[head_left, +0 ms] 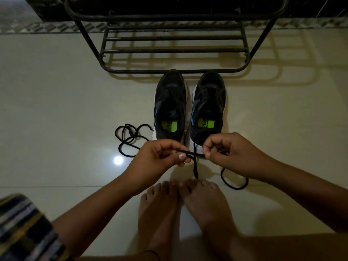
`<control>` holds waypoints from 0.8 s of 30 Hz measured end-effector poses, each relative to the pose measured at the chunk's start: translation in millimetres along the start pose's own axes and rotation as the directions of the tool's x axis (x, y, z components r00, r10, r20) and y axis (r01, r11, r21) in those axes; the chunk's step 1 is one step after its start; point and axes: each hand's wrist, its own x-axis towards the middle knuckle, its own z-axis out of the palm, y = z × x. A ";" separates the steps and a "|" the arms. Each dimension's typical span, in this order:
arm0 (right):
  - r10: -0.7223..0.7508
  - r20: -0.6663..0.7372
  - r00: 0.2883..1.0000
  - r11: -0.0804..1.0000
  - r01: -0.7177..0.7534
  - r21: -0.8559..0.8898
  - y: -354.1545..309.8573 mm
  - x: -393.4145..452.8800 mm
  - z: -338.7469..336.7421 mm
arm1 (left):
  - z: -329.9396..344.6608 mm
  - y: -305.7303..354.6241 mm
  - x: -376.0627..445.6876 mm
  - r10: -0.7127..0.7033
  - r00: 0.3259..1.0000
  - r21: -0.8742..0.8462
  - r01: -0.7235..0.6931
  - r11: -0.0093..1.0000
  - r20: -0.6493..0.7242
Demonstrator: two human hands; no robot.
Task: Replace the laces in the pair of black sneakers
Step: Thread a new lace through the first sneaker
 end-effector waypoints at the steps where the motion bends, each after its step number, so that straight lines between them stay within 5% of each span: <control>1: 0.001 0.000 1.000 1.000 -0.001 -0.005 0.3 0.2 -0.1 | -0.1 -0.1 -0.1 0.002 1.000 -0.007 -0.002 1.000 -0.001; 19: -0.017 -0.033 0.999 0.996 0.014 -0.084 7.3 4.4 3.4 | 1.6 -1.4 1.5 0.041 0.999 0.019 -0.041 0.999 0.004; 24: -0.025 0.096 0.995 0.998 0.030 -0.052 -2.6 9.2 14.0 | 4.9 4.7 1.6 0.118 0.992 0.105 -0.113 0.988 -0.039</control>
